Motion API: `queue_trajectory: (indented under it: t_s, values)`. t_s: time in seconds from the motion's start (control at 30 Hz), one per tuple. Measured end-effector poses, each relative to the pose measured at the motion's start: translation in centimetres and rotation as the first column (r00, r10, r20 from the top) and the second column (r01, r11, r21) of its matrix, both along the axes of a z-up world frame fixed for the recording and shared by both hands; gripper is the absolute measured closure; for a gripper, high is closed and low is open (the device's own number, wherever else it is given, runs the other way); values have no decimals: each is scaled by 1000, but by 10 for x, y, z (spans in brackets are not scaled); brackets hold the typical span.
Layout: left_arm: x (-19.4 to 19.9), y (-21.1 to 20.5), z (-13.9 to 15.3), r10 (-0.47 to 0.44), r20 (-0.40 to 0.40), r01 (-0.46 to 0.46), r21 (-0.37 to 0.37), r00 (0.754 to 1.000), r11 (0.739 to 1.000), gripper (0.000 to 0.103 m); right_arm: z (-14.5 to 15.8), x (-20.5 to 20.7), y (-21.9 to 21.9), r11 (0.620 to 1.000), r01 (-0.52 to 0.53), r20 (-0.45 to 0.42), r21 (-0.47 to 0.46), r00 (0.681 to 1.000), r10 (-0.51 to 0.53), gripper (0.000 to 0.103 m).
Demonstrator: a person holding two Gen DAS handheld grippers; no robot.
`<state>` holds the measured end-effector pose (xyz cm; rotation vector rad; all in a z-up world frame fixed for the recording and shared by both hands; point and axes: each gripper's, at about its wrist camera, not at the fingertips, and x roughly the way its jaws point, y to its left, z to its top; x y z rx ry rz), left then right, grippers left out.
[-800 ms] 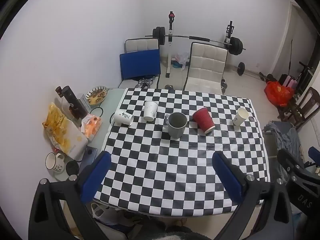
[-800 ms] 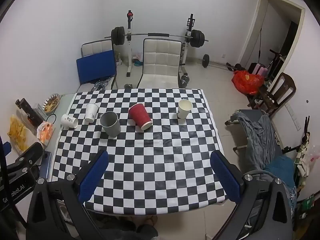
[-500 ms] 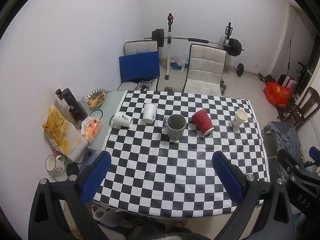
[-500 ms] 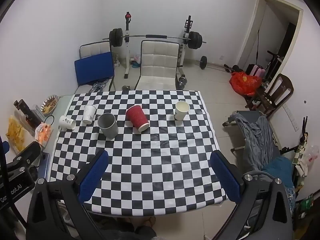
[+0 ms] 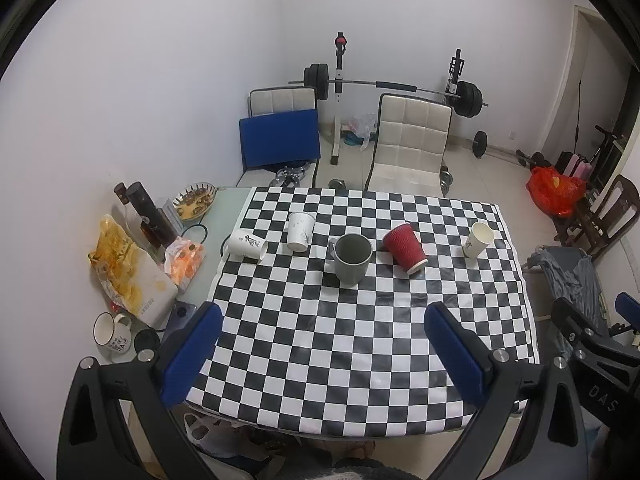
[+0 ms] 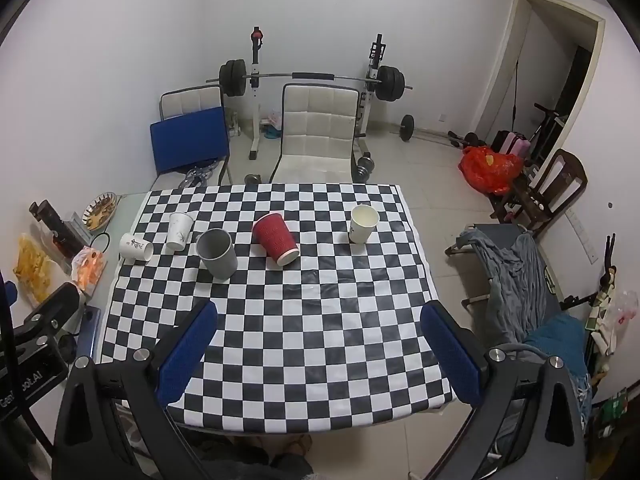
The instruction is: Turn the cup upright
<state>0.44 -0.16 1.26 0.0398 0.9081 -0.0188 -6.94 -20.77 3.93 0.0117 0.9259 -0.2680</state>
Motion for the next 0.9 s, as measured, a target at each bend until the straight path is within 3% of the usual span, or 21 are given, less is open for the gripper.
queue_trajectory:
  t_s: [0.47,0.9]
  values:
    - [2,-10,22,-1,21,1,-6,1000,1000,0,16,1,0,1000,2,18,-9,1000,-2,1]
    - [-2,-11,24,-4,42,5,-11,999,1000,0,19,0,-1,1000,1,24,-9,1000,0,1]
